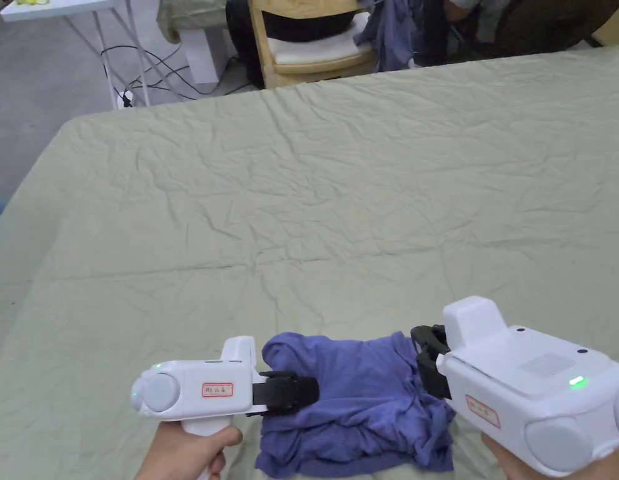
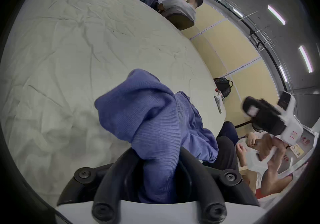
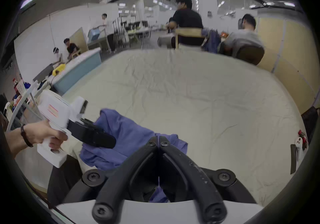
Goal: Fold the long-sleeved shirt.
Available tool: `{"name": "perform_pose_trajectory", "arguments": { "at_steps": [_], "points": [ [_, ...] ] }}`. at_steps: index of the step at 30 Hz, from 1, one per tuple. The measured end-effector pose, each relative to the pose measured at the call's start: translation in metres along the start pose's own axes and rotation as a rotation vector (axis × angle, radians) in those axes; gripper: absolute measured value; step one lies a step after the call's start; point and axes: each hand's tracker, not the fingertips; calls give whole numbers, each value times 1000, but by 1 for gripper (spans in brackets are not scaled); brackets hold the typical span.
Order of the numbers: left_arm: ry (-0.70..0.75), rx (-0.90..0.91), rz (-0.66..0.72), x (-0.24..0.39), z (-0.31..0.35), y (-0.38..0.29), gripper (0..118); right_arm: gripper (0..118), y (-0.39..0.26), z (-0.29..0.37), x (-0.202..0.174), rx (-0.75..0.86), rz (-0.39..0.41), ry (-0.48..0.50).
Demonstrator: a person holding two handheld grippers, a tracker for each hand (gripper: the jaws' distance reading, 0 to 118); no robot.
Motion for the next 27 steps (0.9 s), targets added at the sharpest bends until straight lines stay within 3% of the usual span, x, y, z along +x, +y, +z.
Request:
{"name": "perform_pose_trajectory", "arguments": {
  "at_steps": [3,6,10,13,19,27],
  "points": [
    [4,6,14,-3,-3,-1,15,1,-11,17,-1,5,-29,22],
    [18,6,12,-4,-4,0,15,1,-14,16,-4,13,34,-47],
    [35,14,18,-11,2,0,15,1,-10,12,-4,16,10,-11],
    [66,32,33,-23,15,2,14,1,-1,3,-20,7,82,-11],
    [128,94,52,-58,66,2,14,1,18,-27,-66,8,139,87],
    [271,115,106,-133,153,2,14,1,45,-83,-160,-14,236,290]
  ]
}}
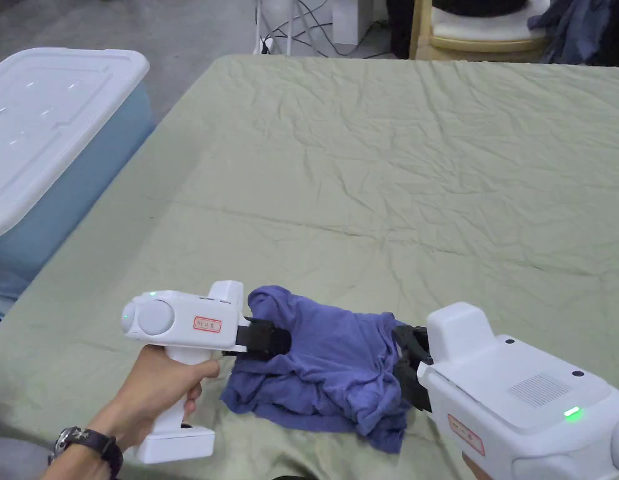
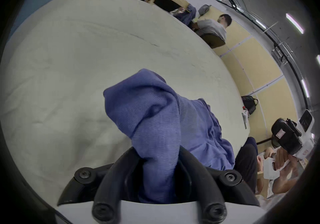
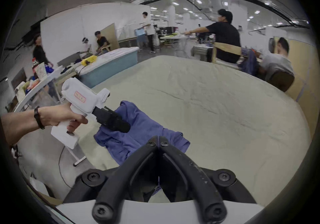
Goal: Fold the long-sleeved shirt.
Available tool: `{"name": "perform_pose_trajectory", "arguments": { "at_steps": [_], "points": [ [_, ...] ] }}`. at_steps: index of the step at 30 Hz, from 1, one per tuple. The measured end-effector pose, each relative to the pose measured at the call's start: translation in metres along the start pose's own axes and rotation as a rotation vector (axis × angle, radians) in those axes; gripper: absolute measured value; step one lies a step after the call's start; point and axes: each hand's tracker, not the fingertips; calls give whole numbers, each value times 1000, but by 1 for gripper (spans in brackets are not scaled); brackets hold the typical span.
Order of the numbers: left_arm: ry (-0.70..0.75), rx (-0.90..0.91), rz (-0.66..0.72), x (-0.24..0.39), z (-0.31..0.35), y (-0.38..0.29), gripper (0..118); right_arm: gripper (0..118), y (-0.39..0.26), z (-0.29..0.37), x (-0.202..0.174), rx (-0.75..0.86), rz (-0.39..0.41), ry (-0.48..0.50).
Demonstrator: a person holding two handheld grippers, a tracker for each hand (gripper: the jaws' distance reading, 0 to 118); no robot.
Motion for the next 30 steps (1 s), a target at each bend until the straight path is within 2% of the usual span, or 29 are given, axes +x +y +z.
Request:
{"name": "perform_pose_trajectory", "arguments": {
  "at_steps": [6,12,17,23,24,25,26,27,28,30],
  "points": [
    [115,1,24,-64,48,9,14,1,25,-48,-45,1,58,97],
    [233,2,54,-119,90,11,14,1,42,-82,-71,-4,90,166],
    [300,-37,79,-143,107,10,14,1,47,-94,-80,-14,115,188],
    [293,-31,99,-140,108,7,14,1,44,-96,-77,-31,105,185],
    [299,-25,101,-139,106,6,17,1,44,-94,-76,-32,105,184],
    [304,-15,105,-137,105,5,26,1,44,-92,-74,-33,103,183],
    [322,3,103,-135,105,4,49,1,44,-90,-73,-33,101,181],
    [352,23,89,-133,107,1,66,1,44,-87,-73,-32,102,180],
    [364,30,82,-130,109,-1,72,1,44,-84,-72,-31,102,177],
    [422,81,42,-116,119,-6,73,1,46,-74,-69,-23,102,172]
  ]
}}
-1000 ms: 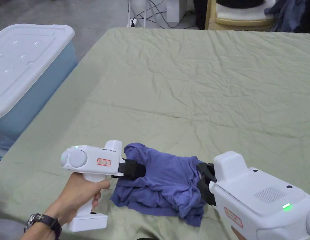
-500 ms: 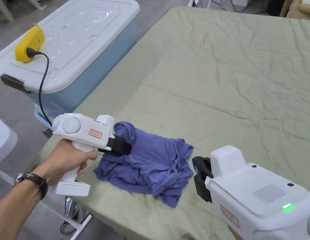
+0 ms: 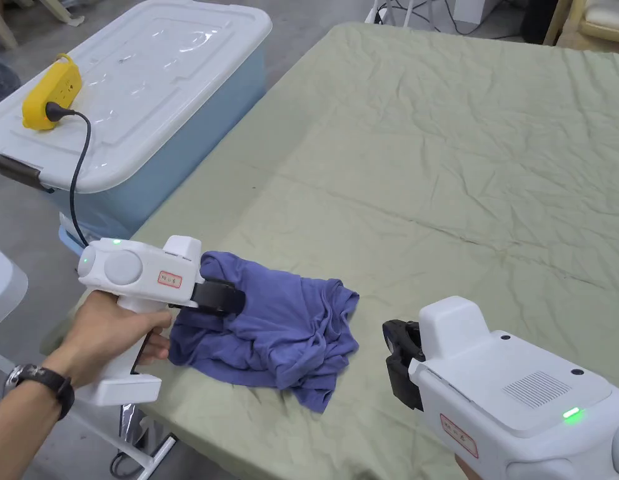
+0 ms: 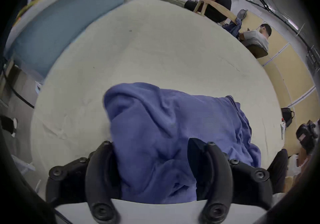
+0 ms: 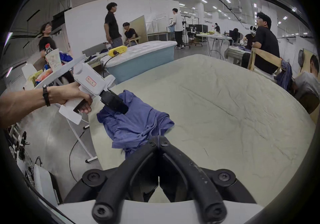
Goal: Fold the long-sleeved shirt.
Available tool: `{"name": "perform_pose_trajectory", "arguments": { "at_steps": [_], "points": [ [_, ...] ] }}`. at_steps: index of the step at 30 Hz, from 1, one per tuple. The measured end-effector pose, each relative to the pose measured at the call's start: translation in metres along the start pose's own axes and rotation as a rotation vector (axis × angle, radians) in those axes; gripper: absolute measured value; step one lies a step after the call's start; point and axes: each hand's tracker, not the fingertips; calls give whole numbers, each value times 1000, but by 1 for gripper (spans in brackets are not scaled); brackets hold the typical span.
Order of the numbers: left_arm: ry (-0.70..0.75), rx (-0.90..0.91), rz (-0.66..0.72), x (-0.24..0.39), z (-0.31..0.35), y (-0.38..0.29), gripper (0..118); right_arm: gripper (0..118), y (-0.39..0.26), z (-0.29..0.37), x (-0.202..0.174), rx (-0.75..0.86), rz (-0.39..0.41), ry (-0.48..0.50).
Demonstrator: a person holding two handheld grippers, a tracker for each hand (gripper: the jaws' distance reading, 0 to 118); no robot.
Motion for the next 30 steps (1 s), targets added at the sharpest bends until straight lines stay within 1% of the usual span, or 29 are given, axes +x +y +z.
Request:
{"name": "perform_pose_trajectory", "arguments": {
  "at_steps": [2,3,5,7,9,11,13,16,19,23,24,25,27,28,30],
  "points": [
    [78,92,-34,15,23,-6,73,1,1,11,1,16,-1,-10],
    [93,162,-32,24,38,-10,75,1,2,18,3,23,-2,-17],
    [105,271,-6,41,66,-15,79,1,3,35,6,51,-11,-32],
    [126,340,24,62,93,-19,79,1,3,54,10,66,-18,-45],
    [188,427,-26,91,118,-26,79,1,2,79,15,114,-23,-84],
    [229,494,-103,126,139,-33,79,1,-1,106,24,154,-51,-124],
    [242,562,-122,157,152,-39,79,1,-4,135,35,195,-65,-177],
    [174,682,-107,214,173,-51,79,1,-6,178,52,264,-78,-306],
    [117,734,-126,277,181,-58,79,1,-10,224,72,326,-125,-388],
    [44,820,-167,350,185,-57,77,1,-17,279,95,376,-134,-560],
    [24,826,-172,368,185,-54,74,1,-19,291,102,383,-147,-592],
    [-9,822,-169,382,185,-50,65,1,-21,301,109,393,-153,-631],
    [-48,854,-178,408,187,-43,29,1,-25,322,120,416,-165,-717],
    [-48,857,-180,421,188,-38,16,1,-27,331,125,422,-175,-743],
    [-32,884,-193,443,190,-31,2,1,-30,345,136,428,-194,-780]
  ]
}}
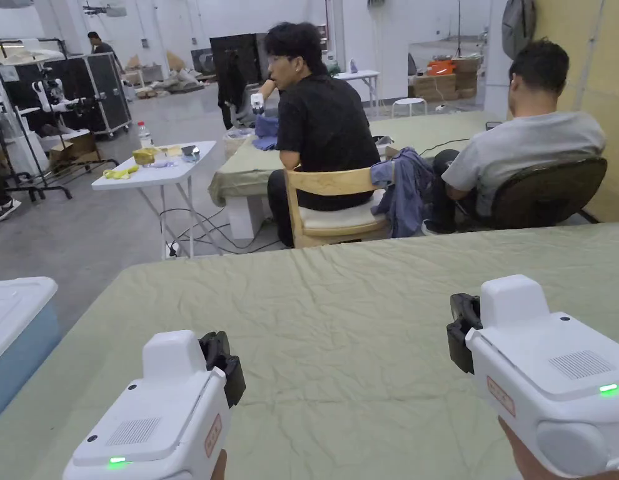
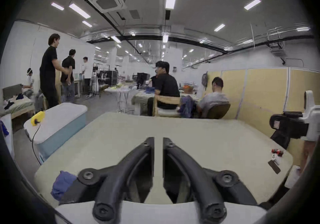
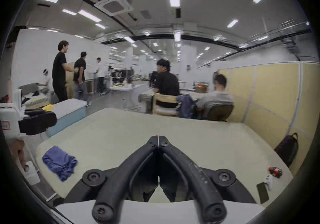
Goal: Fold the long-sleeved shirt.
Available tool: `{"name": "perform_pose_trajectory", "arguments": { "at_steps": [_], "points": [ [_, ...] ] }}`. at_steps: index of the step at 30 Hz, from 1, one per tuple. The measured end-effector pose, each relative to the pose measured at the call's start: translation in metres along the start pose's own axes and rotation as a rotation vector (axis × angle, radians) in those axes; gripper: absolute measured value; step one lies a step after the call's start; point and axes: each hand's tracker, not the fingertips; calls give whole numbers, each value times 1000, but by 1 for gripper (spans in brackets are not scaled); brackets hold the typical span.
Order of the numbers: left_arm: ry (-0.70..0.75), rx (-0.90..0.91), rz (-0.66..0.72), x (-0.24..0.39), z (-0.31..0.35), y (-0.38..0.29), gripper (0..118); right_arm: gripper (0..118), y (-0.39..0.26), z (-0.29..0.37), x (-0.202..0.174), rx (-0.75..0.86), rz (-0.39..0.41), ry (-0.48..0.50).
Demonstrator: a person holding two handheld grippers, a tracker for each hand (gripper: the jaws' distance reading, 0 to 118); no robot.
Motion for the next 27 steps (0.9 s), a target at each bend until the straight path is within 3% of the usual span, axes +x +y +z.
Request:
{"name": "perform_pose_trajectory", "arguments": {
  "at_steps": [7,20,21,22,23,24,25,27],
  "points": [
    [-34,-13,-24,26,-29,21,0,1,7,-4,35,1,-46,-69],
    [-24,6,-62,25,-28,29,2,3,17,-15,43,-7,-71,-86],
    [-21,31,-64,25,-27,30,15,10,19,-16,43,0,-67,-81],
    [-32,33,-55,25,-28,33,44,33,22,-18,44,4,-74,-75],
    [-37,31,-49,24,-32,37,94,78,23,-19,45,-2,-79,-81],
    [-42,16,-34,23,-37,40,118,108,25,-22,45,-13,-87,-96],
    [-23,18,-40,23,-35,42,116,118,26,-24,45,-11,-94,-120],
    [18,63,-64,23,-38,47,118,118,27,-18,52,48,-111,-87]
  ]
}}
